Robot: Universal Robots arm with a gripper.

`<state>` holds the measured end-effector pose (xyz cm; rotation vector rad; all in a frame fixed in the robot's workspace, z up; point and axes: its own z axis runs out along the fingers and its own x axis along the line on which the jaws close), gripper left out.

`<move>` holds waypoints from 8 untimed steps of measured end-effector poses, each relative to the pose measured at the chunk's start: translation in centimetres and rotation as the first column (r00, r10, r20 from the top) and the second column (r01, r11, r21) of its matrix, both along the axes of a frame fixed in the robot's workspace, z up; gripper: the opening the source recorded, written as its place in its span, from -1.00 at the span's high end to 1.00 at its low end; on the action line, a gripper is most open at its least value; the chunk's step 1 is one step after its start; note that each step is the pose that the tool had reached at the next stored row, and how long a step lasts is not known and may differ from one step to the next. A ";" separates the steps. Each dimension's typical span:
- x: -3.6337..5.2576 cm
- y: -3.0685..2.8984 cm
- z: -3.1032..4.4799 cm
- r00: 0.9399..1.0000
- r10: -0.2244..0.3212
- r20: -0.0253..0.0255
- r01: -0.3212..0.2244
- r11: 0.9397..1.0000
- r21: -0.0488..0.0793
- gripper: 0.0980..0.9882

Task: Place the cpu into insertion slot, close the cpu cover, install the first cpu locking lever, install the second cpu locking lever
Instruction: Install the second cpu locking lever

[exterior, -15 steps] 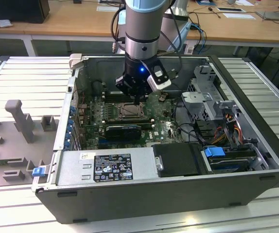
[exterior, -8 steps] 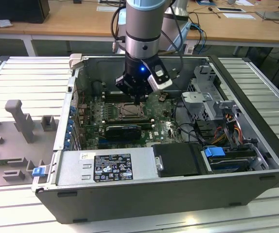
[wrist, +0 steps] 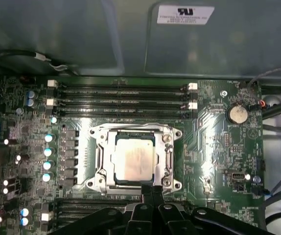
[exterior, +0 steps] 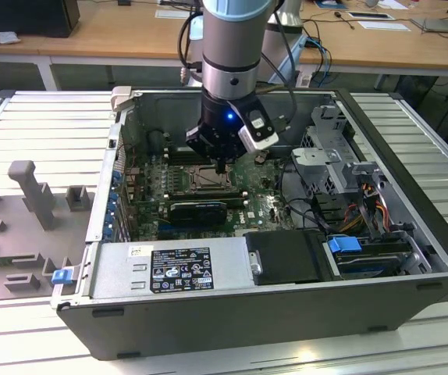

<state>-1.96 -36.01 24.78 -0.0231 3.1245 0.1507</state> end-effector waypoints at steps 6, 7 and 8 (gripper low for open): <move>0.00 -0.44 0.05 1.000 0.000 0.000 0.000 1.000 0.001 0.98; 0.00 -0.44 0.17 1.000 0.000 0.000 0.000 1.000 0.001 0.98; 0.00 -0.45 0.42 1.000 0.000 0.000 0.000 1.000 0.001 0.98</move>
